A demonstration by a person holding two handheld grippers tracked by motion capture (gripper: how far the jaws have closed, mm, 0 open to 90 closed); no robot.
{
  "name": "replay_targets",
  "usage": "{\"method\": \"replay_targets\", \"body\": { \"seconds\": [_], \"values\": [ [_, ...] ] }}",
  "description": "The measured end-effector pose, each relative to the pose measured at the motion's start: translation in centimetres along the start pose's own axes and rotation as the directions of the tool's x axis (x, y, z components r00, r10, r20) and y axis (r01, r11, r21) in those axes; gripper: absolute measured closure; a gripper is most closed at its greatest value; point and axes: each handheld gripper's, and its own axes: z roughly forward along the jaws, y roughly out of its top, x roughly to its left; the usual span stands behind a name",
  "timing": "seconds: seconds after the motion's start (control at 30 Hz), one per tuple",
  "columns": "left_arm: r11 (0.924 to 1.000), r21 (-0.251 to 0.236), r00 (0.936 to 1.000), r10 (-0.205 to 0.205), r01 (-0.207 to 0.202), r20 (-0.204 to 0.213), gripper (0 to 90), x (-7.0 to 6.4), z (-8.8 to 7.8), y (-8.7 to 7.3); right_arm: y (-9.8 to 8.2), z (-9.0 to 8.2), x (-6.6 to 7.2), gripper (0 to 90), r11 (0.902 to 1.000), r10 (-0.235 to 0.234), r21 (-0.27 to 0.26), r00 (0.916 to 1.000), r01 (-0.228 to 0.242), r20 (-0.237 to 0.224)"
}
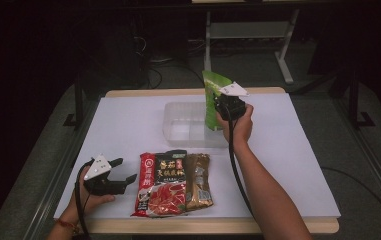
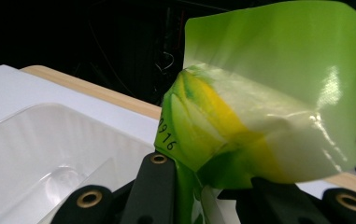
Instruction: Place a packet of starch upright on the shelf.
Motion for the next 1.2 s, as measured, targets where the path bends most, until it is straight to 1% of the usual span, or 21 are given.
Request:
{"method": "replay_targets", "body": {
  "seconds": [0.07, 0.17, 0.23, 0.33, 0.37, 0.43, 0.57, 0.7, 0.77, 0.93, 1.07, 1.2],
  "values": [
    [1.0000, 0.005, 1.0000, 0.005, -0.005, 0.001, 21.5, 0.0, 0.0, 0.0, -0.3, 0.0, 0.4, 79.6, 1.0000, -0.004, 0.002, 0.9998, 0.004, -0.018],
    [1.0000, 0.008, 1.0000, 0.005, -0.005, 0.001, 21.5, 0.0, 0.1, 0.0, -0.6, 0.0, 0.9, 79.4, 0.9998, -0.022, 0.000, 0.9994, 0.022, -0.029],
    [0.9999, 0.009, 1.0000, 0.008, -0.008, 0.002, 21.4, 0.0, 0.1, 0.0, -0.9, 0.0, 1.1, 79.3, 0.9999, -0.016, 0.003, 0.9994, 0.016, -0.031],
    [0.9999, 0.008, 1.0000, 0.007, -0.007, 0.002, 21.5, 0.0, 0.1, 0.0, -1.7, 0.0, 0.7, 79.1, 0.9998, 0.018, 0.002, 0.9982, -0.018, -0.057],
    [0.9999, 0.009, 1.0000, 0.007, -0.007, 0.002, 21.5, 0.0, 0.1, 0.0, -1.8, -0.1, 0.7, 79.1, 0.9997, 0.023, 0.001, 0.9980, -0.023, -0.058],
    [0.9999, 0.011, 1.0000, 0.007, -0.007, 0.000, 21.4, 0.0, 0.2, 0.0, -2.0, -0.2, 0.8, 78.9, 1.0000, 0.005, 0.005, 0.9983, -0.004, -0.057],
    [0.9999, 0.008, 1.0000, 0.010, -0.010, -0.001, 21.5, -0.1, 0.1, 0.0, -2.5, -0.3, 0.9, 78.4, 1.0000, -0.001, 0.003, 0.9979, 0.001, -0.065],
    [0.9999, 0.007, 1.0000, 0.007, -0.007, -0.002, 21.5, -0.1, 0.1, 0.0, -3.2, -0.5, 0.4, 77.9, 0.9999, 0.013, 0.004, 0.9966, -0.012, -0.082],
    [0.9999, 0.008, 1.0000, 0.006, -0.006, -0.003, 21.5, -0.1, 0.1, 0.0, -3.4, -0.7, 0.1, 77.8, 0.9996, 0.027, 0.005, 0.9959, -0.026, -0.086],
    [0.9999, 0.010, 1.0000, 0.008, -0.008, -0.002, 21.5, -0.1, 0.1, 0.0, -3.6, -0.8, 0.0, 77.4, 0.9999, 0.012, 0.009, 0.9958, -0.011, -0.090],
    [0.9999, 0.011, 1.0000, 0.009, -0.009, -0.003, 21.5, -0.1, 0.1, 0.0, -3.9, -0.9, -0.2, 77.2, 0.9997, 0.022, 0.010, 0.9953, -0.022, -0.094],
    [0.9999, 0.013, 1.0000, 0.009, -0.009, -0.002, 21.4, -0.1, 0.2, 0.0, -4.1, -1.0, -0.3, 77.0, 0.9998, 0.017, 0.010, 0.9958, -0.016, -0.090]
  ]
}}
